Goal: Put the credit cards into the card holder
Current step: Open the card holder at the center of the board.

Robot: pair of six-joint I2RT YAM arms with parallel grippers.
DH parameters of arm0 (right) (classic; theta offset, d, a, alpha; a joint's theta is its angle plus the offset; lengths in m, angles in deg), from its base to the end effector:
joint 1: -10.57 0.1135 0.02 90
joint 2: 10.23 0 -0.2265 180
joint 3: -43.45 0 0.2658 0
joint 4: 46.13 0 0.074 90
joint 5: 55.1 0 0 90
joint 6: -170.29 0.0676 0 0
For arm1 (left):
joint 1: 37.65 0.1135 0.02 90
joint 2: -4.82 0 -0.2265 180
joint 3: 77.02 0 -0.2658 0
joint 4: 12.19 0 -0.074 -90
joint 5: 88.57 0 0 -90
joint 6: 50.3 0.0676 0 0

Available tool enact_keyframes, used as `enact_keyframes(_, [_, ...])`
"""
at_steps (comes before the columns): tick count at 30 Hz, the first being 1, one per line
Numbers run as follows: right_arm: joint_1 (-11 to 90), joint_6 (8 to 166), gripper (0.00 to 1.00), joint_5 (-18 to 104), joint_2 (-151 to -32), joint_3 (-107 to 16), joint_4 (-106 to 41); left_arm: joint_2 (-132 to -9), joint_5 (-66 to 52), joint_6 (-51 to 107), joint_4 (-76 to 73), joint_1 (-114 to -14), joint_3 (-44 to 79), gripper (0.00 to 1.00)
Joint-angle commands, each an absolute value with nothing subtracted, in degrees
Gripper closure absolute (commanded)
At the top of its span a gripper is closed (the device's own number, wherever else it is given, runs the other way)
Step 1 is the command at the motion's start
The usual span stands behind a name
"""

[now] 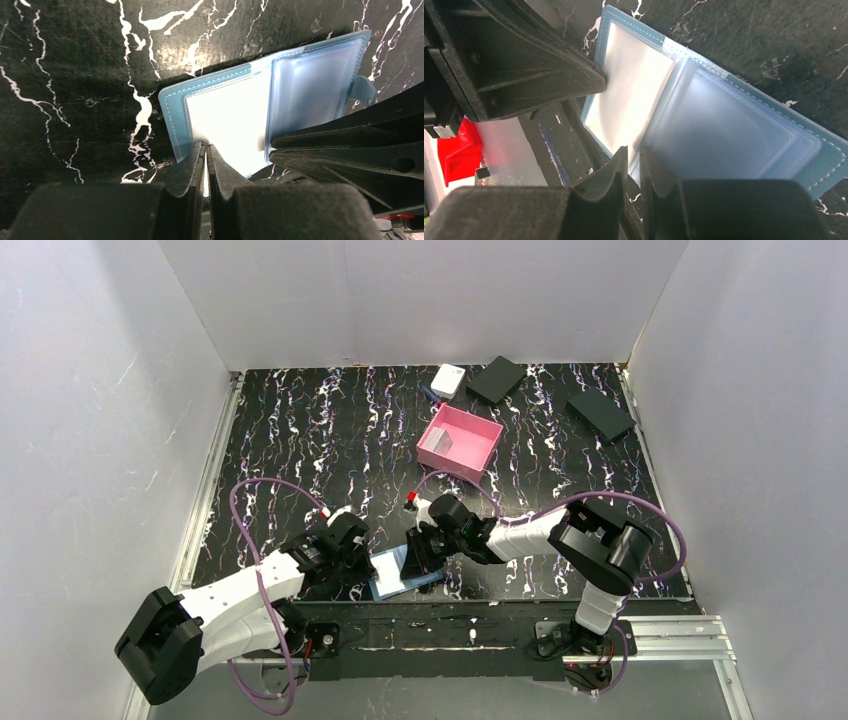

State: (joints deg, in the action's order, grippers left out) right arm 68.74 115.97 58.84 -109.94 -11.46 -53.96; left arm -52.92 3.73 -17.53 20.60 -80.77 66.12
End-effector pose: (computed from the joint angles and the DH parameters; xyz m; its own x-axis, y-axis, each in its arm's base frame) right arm 0.1641 0.3163 0.0678 -0.8103 -0.2946 -0.5066 -0.5847 0.4658 0.6642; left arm 0.1707 -0.1561 0.0963 -0.8780 -0.3289 -0.3479 -0.1342 0.8666 -0.4806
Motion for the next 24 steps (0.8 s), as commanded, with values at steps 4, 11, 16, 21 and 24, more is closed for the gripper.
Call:
enact_keyframes(4, [66.47,112.86,0.75,56.97,-105.86,-11.89,-47.68,-51.99,6.7,-17.12,24.6,-80.62,67.96,0.96])
enact_keyframes(11, [63.65,108.01,0.67,55.58,-101.69,-15.49,-38.77,-51.93,5.55,-15.88,24.45,-80.61,66.12,0.96])
enact_keyframes(16, [62.54,106.22,0.63,54.98,-100.62,-16.96,-35.05,-49.84,5.24,-15.02,26.33,-80.58,63.58,0.95])
enact_keyframes(21, [61.13,104.89,0.62,54.64,-99.53,-18.28,-31.99,-47.23,3.84,-13.66,27.38,-80.62,60.14,0.9])
enact_keyframes(24, [60.27,103.21,0.61,54.16,-98.5,-20.3,-28.47,-46.05,2.98,-13.4,26.92,-80.62,58.91,0.89])
